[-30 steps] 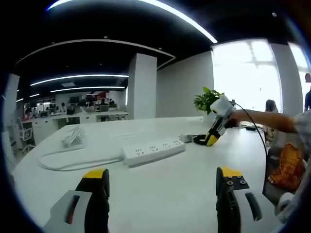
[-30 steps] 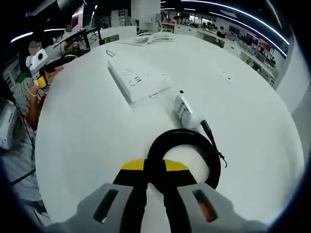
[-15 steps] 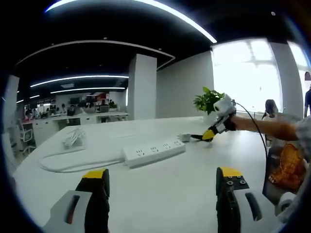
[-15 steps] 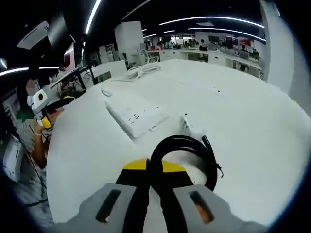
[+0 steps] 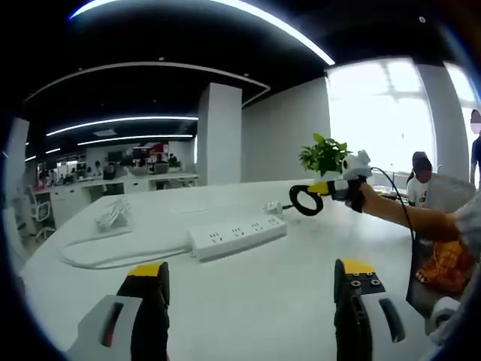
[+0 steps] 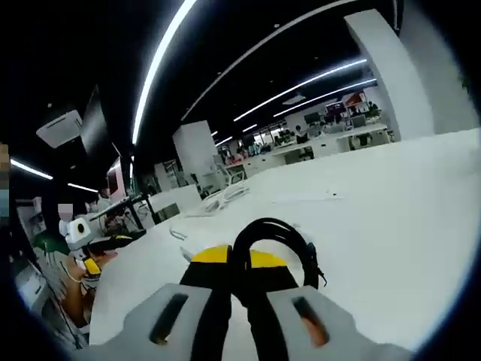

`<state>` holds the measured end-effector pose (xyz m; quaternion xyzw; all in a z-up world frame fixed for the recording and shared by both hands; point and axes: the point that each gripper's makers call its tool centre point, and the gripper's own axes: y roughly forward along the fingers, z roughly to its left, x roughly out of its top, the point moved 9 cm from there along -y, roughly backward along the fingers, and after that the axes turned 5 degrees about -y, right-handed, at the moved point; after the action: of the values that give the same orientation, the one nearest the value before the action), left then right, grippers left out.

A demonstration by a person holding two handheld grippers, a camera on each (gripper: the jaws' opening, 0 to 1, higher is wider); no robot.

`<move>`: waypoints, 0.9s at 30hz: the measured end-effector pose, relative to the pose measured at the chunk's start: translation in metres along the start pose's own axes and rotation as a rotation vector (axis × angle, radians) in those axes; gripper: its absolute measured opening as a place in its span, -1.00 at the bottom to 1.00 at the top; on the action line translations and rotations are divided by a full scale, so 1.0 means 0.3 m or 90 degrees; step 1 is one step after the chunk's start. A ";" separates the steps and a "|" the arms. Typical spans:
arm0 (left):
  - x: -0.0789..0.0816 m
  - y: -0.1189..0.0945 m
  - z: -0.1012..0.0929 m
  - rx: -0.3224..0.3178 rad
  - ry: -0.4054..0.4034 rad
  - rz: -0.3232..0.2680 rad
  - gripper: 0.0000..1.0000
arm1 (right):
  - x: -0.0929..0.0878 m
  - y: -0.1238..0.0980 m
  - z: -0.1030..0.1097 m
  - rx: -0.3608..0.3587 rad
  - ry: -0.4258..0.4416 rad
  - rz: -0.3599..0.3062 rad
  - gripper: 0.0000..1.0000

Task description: Straighten the power strip on the desk, plug the charger into it

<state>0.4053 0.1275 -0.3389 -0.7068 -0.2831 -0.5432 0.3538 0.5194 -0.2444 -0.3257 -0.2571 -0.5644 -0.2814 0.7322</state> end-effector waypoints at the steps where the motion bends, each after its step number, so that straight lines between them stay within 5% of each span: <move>1: 0.002 0.000 -0.001 0.000 0.001 -0.001 0.84 | 0.004 0.001 0.006 0.002 0.005 -0.020 -0.94; 27: 0.023 0.016 0.000 0.002 0.023 -0.003 0.84 | 0.186 0.025 0.107 0.005 0.019 -0.185 -0.94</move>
<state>0.4109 0.1249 -0.3333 -0.6956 -0.2791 -0.5562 0.3589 0.5141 -0.2235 -0.2647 -0.1656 -0.5859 -0.3856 0.6932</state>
